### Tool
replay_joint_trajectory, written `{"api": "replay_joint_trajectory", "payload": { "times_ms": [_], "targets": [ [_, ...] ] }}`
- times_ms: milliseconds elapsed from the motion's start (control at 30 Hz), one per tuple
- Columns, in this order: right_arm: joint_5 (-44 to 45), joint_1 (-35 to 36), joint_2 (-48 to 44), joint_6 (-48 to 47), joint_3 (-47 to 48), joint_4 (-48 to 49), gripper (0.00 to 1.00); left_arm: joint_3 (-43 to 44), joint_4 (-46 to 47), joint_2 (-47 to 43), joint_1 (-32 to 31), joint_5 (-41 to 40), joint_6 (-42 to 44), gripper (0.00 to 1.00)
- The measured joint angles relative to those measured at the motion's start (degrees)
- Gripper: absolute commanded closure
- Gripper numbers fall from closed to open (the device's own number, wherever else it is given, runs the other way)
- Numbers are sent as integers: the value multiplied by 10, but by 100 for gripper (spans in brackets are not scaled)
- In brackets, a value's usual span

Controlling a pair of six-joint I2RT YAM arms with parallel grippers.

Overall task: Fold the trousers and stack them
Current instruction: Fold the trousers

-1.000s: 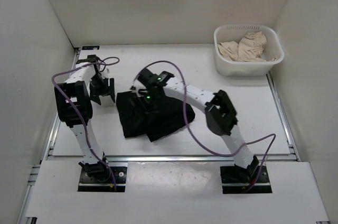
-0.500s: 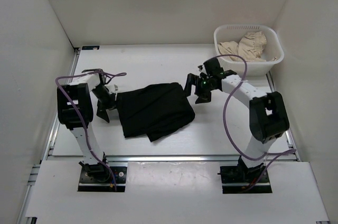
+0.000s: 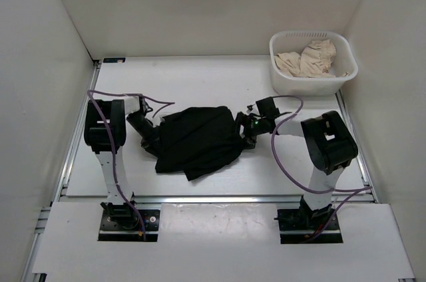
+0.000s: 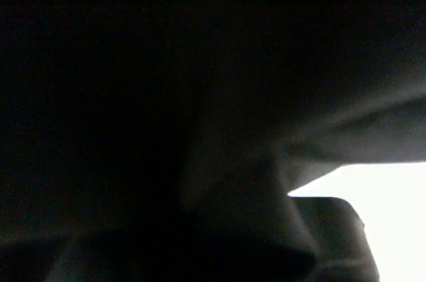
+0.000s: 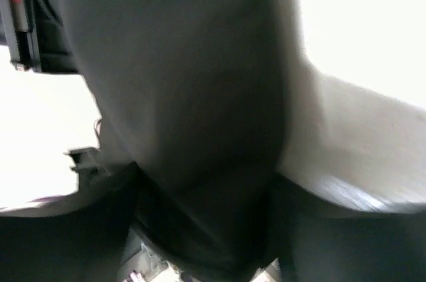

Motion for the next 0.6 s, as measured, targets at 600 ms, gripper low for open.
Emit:
{"api": "replay_joint_trajectory", "payload": {
  "times_ms": [600],
  "targets": [
    [138,30,65,328,-61,344,100,372,-55,122,45,40,0,86]
  ]
}}
